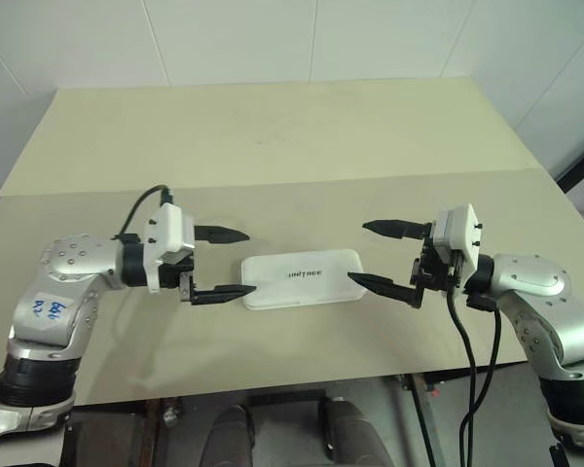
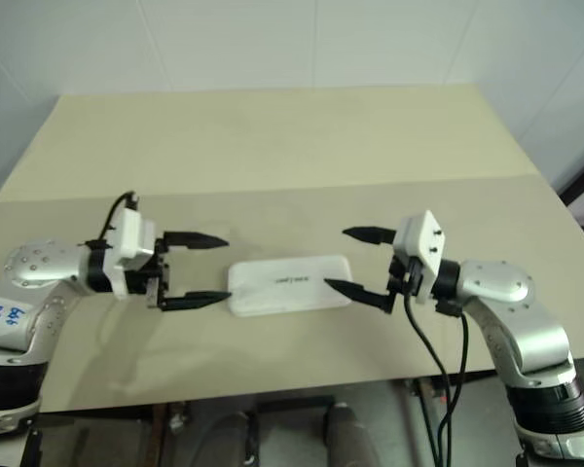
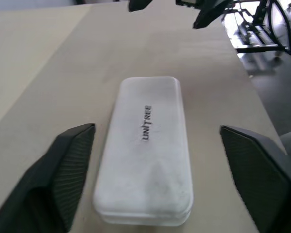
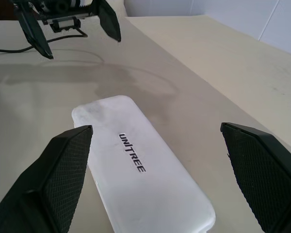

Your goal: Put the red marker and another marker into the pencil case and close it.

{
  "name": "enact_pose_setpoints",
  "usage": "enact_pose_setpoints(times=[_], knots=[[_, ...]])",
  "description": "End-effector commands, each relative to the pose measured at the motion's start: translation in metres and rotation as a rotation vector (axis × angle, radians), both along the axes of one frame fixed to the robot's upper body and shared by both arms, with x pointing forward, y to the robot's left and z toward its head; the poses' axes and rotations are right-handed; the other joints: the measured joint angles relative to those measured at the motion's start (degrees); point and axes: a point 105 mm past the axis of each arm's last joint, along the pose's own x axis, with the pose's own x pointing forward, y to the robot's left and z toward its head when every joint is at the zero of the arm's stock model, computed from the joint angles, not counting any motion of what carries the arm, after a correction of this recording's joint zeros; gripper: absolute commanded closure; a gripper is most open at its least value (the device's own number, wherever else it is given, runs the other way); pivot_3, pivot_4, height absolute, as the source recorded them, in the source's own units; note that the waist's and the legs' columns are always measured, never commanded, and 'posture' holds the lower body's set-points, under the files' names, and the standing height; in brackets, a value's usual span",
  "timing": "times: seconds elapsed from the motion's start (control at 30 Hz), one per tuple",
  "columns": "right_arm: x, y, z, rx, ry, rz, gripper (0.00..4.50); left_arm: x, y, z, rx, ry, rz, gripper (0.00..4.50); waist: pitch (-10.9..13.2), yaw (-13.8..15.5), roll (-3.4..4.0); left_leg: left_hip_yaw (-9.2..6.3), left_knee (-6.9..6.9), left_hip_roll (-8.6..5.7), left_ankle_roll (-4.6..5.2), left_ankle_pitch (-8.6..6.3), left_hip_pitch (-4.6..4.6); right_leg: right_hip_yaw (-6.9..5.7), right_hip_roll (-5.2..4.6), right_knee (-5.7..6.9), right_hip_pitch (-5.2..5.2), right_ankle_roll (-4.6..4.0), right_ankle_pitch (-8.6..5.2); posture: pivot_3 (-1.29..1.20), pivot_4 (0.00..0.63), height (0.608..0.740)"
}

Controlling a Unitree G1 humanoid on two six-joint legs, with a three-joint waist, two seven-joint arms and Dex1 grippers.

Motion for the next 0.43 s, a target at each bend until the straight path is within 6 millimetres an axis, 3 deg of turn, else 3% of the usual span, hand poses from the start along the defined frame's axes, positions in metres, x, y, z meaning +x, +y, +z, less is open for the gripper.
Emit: enact_pose_setpoints(times=[0.03,0.43], knots=[[0.002,-0.002,0.019,0.012,-0.097,0.006,0.0,-0.008,-0.001,0.003,0.008,-0.052,0.007,0.02,0.0,-0.12,0.0,0.0,0.0,0.0,0.0,0.0,0.0,0.0,0.0,0.0,0.0,0.0,0.0,0.0,0.15,0.74],[0.003,-0.001,0.016,-0.037,-0.089,0.064,0.0,-0.003,-0.005,0.014,-0.03,-0.093,0.013,0.02,0.0,-0.02,0.0,0.01,-0.05,0.01,0.0,0.0,0.01,0.0,0.0,-0.01,-0.01,-0.01,0.0,0.0,0.15,0.74]])
